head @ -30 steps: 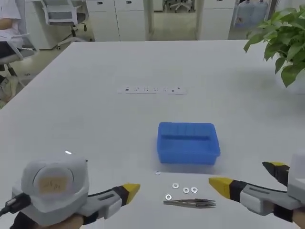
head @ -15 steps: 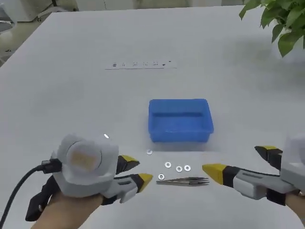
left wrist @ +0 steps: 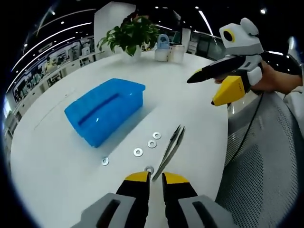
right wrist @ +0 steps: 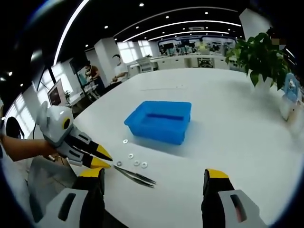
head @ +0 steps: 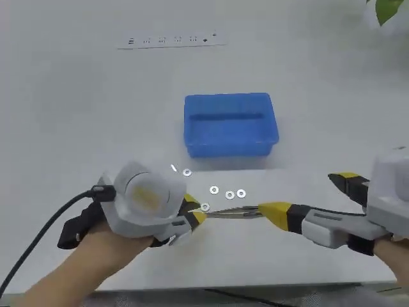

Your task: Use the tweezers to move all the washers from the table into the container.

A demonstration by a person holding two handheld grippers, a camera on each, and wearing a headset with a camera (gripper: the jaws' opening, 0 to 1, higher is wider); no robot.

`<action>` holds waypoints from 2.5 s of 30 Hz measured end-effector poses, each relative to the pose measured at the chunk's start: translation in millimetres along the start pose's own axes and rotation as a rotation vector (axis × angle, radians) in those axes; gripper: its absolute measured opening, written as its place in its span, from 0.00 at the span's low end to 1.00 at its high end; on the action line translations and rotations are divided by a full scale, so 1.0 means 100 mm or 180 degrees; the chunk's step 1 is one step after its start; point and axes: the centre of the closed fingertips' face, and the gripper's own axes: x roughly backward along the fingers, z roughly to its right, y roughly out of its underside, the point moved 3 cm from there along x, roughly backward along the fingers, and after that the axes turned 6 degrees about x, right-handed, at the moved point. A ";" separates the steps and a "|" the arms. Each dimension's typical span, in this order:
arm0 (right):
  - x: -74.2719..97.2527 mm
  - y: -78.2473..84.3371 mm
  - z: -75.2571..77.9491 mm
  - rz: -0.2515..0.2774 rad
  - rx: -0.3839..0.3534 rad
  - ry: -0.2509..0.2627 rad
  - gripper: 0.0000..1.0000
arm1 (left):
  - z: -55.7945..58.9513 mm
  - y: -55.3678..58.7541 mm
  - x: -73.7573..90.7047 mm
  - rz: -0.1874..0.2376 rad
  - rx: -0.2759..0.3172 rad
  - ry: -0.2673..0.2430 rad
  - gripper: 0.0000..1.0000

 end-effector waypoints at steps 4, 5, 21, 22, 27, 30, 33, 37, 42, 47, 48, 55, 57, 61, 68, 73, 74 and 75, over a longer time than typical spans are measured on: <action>-0.02 -0.01 -0.05 -0.0016 0.0011 -0.0064 0.85 | -0.02 0.02 -0.05 -0.0064 -0.0148 0.0022 0.03; -0.02 -0.01 -0.06 -0.0026 0.0016 -0.0080 0.85 | -0.02 0.02 -0.06 -0.0076 -0.0174 0.0038 0.02; -0.16 0.05 -0.27 -0.0205 0.0276 -0.0307 0.83 | 0.04 0.05 -0.13 -0.0212 -0.0581 0.0293 0.00; -0.17 0.04 -0.30 -0.0214 0.0340 -0.0339 0.82 | 0.05 0.04 -0.12 -0.0189 -0.0608 0.0277 0.00; -0.23 0.00 -0.45 -0.0283 0.0720 -0.0589 0.70 | 0.10 -0.04 0.02 -0.0198 -0.0771 0.0284 0.00; -0.28 0.06 -0.53 -0.0406 0.0967 -0.0758 0.54 | 0.17 -0.13 0.17 -0.0154 -0.0759 0.0284 0.00; -0.36 0.15 -0.61 -0.0564 0.1392 -0.0852 0.43 | 0.21 -0.21 0.27 -0.0086 -0.0807 0.0276 0.00; -0.45 0.22 -0.70 -0.0641 0.1634 -0.0953 0.34 | 0.26 -0.36 0.40 0.0045 -0.0802 0.0252 0.00; -0.58 0.17 -0.76 -0.0535 0.1665 -0.1010 0.28 | 0.35 -0.52 0.53 0.0179 -0.0703 0.0286 0.00; -0.67 0.07 -0.74 -0.0419 0.1714 -0.0998 0.11 | 0.33 -0.59 0.57 0.0299 -0.0630 0.0274 0.00; -0.68 0.05 -0.76 -0.0389 0.1682 -0.1036 0.09 | 0.32 -0.60 0.59 0.0326 -0.0610 0.0246 0.00; -0.77 -0.07 -0.88 -0.0255 0.1378 -0.1233 0.09 | 0.24 -0.64 0.72 0.0352 -0.0573 0.0086 0.00; -0.80 -0.10 -0.89 -0.0218 0.1347 -0.1256 0.09 | 0.21 -0.64 0.74 0.0351 -0.0573 0.0048 0.00; -0.86 -0.10 -0.93 -0.0237 0.1309 -0.1328 0.09 | 0.16 -0.62 0.74 0.0323 -0.0559 0.0026 0.00; -0.92 0.02 -0.94 -0.0381 0.1263 -0.1388 0.08 | 0.18 -0.58 0.68 0.0267 -0.0576 0.0055 0.00; -0.92 0.05 -0.93 -0.0414 0.1349 -0.1355 0.07 | 0.20 -0.60 0.66 0.0288 -0.0578 0.0057 0.00; -0.92 0.05 -0.92 -0.0418 0.1340 -0.1356 0.07 | 0.20 -0.60 0.66 0.0290 -0.0584 0.0056 0.00; -0.92 0.05 -0.92 -0.0423 0.1330 -0.1349 0.07 | 0.20 -0.61 0.65 0.0293 -0.0588 0.0058 0.00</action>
